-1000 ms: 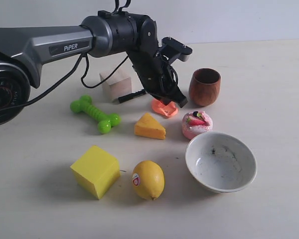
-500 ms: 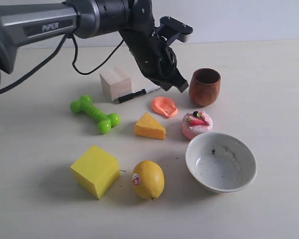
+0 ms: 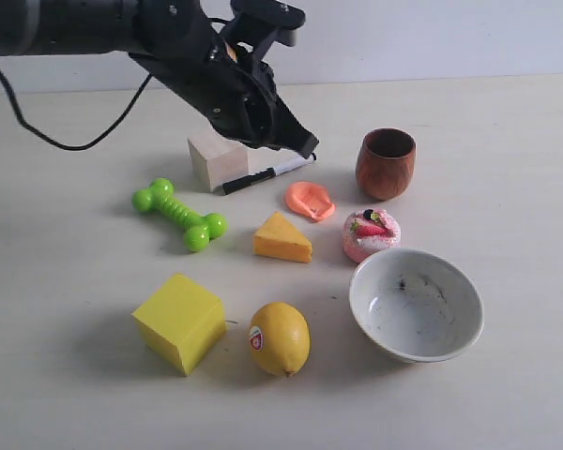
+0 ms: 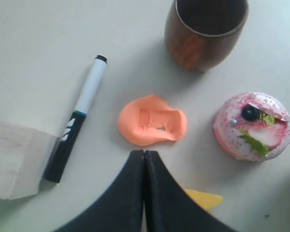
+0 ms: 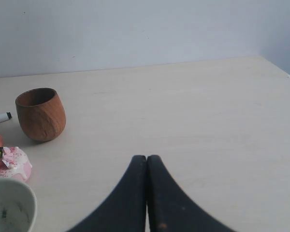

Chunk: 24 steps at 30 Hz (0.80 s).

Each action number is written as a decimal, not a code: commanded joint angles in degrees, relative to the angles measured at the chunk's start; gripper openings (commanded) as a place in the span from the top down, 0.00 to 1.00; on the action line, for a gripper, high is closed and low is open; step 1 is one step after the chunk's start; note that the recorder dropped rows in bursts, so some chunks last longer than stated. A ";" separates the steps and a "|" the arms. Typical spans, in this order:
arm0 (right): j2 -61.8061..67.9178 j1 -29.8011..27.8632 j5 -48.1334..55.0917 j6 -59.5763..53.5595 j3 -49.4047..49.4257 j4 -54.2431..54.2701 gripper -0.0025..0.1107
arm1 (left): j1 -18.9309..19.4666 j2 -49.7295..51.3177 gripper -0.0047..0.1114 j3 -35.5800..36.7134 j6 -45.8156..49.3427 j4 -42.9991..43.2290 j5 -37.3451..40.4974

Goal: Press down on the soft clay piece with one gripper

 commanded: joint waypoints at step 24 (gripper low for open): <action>-0.38 -0.26 -0.42 0.00 0.33 0.04 0.98 | 0.94 -31.89 0.96 17.59 -4.69 -2.10 -4.12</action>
